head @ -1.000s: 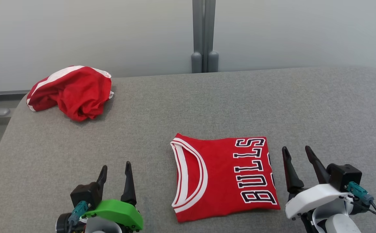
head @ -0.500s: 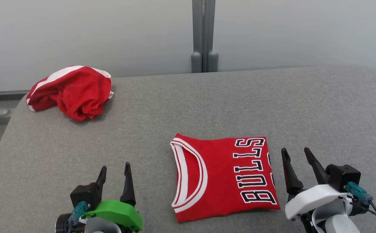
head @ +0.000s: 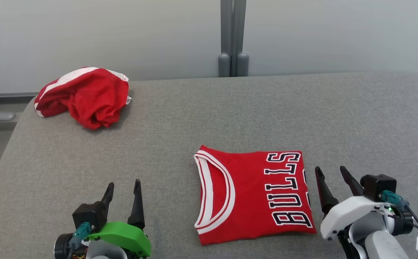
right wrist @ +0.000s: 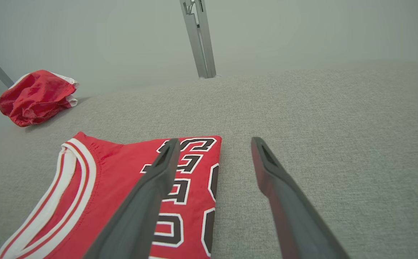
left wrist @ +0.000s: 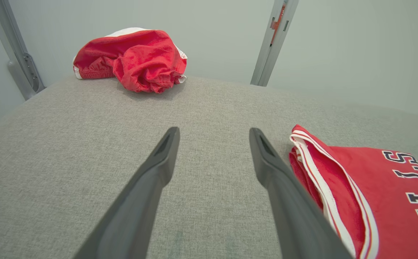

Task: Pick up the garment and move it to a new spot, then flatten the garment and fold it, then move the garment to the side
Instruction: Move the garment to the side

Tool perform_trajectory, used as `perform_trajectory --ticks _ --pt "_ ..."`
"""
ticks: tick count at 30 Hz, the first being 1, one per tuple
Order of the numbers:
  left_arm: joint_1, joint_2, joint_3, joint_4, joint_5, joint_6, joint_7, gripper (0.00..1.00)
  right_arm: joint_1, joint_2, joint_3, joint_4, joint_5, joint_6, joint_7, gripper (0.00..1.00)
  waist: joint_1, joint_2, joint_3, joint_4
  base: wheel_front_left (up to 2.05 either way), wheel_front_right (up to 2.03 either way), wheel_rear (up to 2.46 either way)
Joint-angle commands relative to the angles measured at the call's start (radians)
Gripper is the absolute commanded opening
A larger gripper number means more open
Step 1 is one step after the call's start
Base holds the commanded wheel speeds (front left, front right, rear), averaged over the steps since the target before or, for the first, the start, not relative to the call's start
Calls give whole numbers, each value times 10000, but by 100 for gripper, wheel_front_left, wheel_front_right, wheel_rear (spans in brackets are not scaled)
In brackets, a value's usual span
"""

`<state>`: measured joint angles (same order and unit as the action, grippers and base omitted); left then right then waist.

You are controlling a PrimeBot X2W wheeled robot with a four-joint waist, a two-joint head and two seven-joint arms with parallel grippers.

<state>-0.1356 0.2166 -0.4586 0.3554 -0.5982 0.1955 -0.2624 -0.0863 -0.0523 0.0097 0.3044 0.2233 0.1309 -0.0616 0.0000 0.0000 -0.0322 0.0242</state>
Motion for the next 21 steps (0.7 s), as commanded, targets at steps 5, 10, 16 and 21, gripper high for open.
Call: perform_trajectory --ticks 5,10,16,21 --pt "-252 143 -71 155 148 -181 -30 100 -484 -508 54 545 -2 -5 774 100 0 0 264 402 0 0 0" --pt "-371 40 -48 134 167 -189 -29 100 -792 -988 239 1062 378 -5 1423 100 0 0 608 860 0 0 0" --pt "-520 -54 40 98 242 -208 -19 100 -1150 -1334 653 1748 1074 -5 1939 100 0 0 989 1324 0 0 0" --pt "-594 -117 188 97 340 -248 -20 100 -1495 -1434 871 2381 1530 -5 2211 100 0 0 1202 1510 0 0 0"
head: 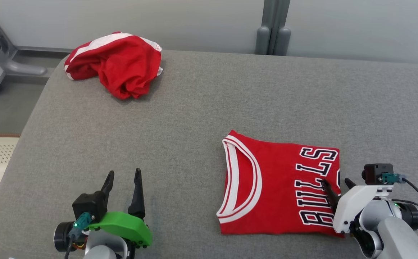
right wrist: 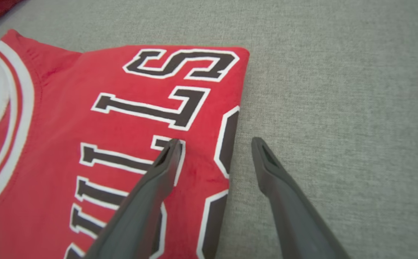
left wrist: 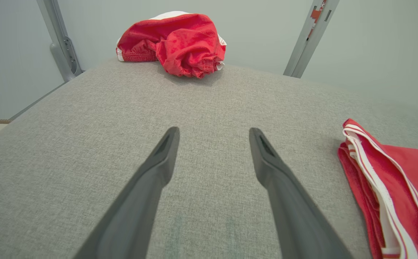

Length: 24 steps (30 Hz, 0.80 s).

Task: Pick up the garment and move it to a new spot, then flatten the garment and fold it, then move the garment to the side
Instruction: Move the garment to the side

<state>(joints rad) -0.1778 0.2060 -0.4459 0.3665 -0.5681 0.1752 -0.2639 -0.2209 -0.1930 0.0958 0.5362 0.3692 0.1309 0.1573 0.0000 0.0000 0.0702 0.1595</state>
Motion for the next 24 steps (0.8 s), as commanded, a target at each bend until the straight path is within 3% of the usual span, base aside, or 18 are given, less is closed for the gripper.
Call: perform_trajectory --ticks 1,5,6,8,9,10,15,24 --pt "-186 -17 90 -26 71 -46 -4 100 -205 -15 67 176 92 -5 73 100 0 0 211 164 0 0 0" --pt "-195 -31 170 -59 173 -59 -4 100 -529 28 239 651 110 -5 179 100 0 0 330 97 0 0 0" --pt "-201 -30 186 -80 200 -71 -4 100 -614 58 310 723 126 -5 164 88 0 0 365 43 0 0 0" --pt "-241 -40 202 -140 291 -94 -4 100 -767 40 381 811 154 -5 55 28 0 0 439 -90 0 0 0" --pt "-258 -45 208 -165 313 -93 -3 100 -868 11 372 842 141 -5 -27 6 0 0 476 -161 0 0 0" --pt "-281 -40 215 -197 358 -105 -5 100 -986 -17 383 874 124 -10 -111 0 0 0 533 -271 0 0 0" --pt "-357 -48 259 -339 505 -121 -3 100 -1545 -201 255 931 2 -14 -733 0 0 0 812 -1002 0 0 0" --pt "-719 -136 -16 -370 719 -234 41 100 -2060 -325 -714 1014 -354 -11 -1659 0 0 0 1242 -3100 0 0 0"
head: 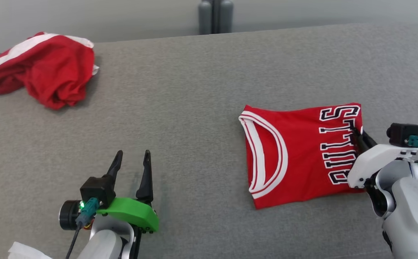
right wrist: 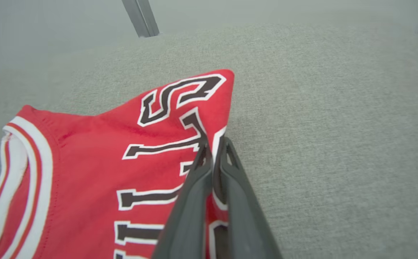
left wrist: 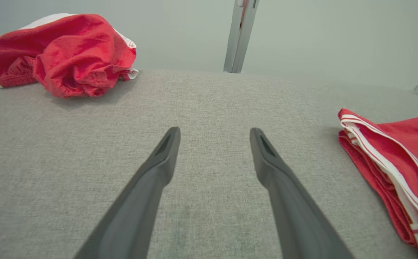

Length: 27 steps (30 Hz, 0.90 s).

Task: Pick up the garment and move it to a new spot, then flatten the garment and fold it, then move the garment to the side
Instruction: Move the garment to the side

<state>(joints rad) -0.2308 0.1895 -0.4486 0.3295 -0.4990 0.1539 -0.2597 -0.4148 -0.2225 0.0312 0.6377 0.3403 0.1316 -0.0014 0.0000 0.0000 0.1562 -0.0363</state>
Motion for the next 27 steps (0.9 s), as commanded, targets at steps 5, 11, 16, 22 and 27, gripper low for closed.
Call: perform_trajectory --ticks 5,11,16,22,27 --pt "-478 143 -164 -109 217 -41 193 100 -355 43 -438 56 -161 -19 -315 0 0 0 687 -2253 0 0 0" --pt "-677 253 -248 -205 303 -32 325 100 -651 208 -455 141 -223 -19 -619 0 0 0 873 -2800 0 0 0" --pt "-656 291 -302 -225 298 -1 371 100 -950 248 -278 262 -339 -19 -762 0 0 0 871 -2737 0 0 0" --pt "-606 327 -298 -252 258 68 355 100 -1379 143 -58 359 -472 -19 -850 0 0 0 875 -2268 0 0 0" --pt "-625 412 -222 -404 240 168 322 100 -1971 -34 133 437 -509 -19 -745 0 0 0 1020 -1848 0 0 0"
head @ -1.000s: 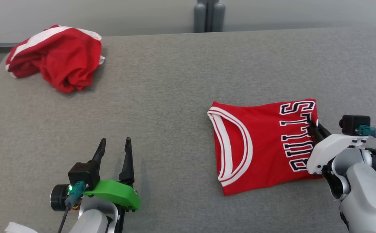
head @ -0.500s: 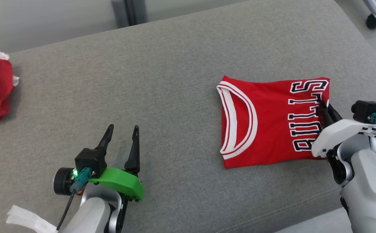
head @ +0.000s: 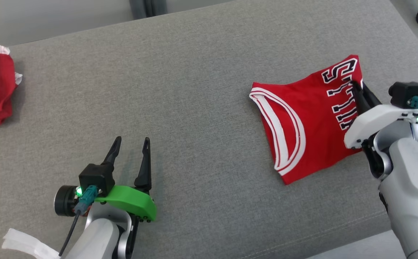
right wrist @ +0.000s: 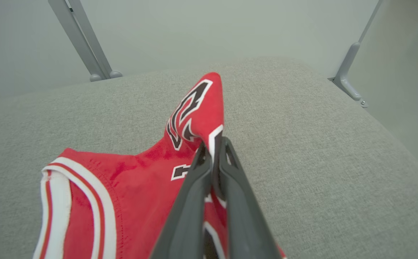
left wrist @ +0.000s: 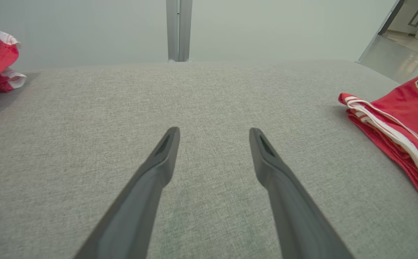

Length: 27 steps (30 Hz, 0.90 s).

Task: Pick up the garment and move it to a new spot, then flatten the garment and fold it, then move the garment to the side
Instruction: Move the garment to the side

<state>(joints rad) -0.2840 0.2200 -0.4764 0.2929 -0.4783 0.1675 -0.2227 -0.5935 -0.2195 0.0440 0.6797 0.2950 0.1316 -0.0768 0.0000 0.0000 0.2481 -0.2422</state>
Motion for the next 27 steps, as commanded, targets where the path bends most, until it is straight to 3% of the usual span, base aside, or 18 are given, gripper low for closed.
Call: perform_trajectory --ticks 1,12,19,22,23,24,27 --pt "-105 130 73 -71 31 51 -47 100 -324 -124 23 51 -53 -19 50 0 0 0 141 269 0 0 0" --pt "-445 388 148 -628 83 181 99 100 -2330 -1605 -560 830 -358 -19 99 0 0 0 1032 984 0 0 0" --pt "-586 477 61 -880 218 266 215 100 -2801 -2707 -1080 1550 -574 -19 106 0 0 0 1574 1322 0 0 0" --pt "-594 517 36 -915 239 293 255 100 -2812 -2861 -1114 1781 -649 -19 -92 0 0 0 1703 1383 0 0 0" --pt "-603 530 30 -934 249 303 263 100 -2777 -2965 -1200 1900 -660 -19 -166 36 0 0 1729 1391 0 0 0" --pt "-614 536 23 -947 255 317 273 100 -2751 -3046 -1238 1937 -707 -19 -263 100 0 0 1746 1395 0 0 0" --pt "-633 536 -2 -949 251 349 284 100 -2662 -3079 -1440 2138 -879 -19 -620 100 0 0 1758 1378 0 0 0"
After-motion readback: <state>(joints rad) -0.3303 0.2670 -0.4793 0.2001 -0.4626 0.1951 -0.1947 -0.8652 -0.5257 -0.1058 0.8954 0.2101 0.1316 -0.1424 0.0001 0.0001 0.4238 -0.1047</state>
